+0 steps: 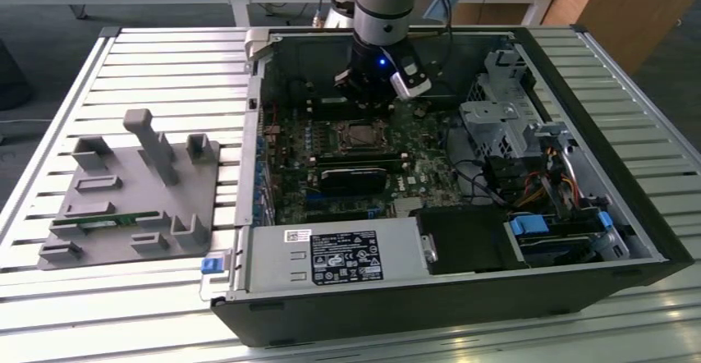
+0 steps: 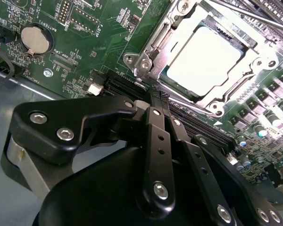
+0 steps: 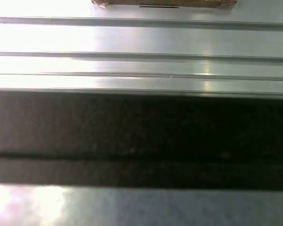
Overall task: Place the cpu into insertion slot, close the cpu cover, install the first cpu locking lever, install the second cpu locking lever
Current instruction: 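Install the first cpu locking lever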
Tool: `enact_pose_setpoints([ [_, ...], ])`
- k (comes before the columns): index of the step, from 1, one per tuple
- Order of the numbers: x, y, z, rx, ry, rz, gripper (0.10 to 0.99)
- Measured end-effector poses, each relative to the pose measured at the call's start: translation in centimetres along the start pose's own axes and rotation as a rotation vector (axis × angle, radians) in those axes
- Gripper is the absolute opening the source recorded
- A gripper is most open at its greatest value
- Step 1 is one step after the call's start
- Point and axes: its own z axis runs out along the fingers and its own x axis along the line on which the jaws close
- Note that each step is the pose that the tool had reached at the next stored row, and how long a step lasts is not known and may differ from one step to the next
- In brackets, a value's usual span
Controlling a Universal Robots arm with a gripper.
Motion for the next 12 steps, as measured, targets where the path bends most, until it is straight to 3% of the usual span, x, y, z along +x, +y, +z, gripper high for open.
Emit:
enact_pose_setpoints([
  [6,-0.01,0.03,0.01,0.008,0.0,0.0,0.106],
  [12,-0.02,0.13,0.24,0.032,0.0005,0.0,0.106],
])
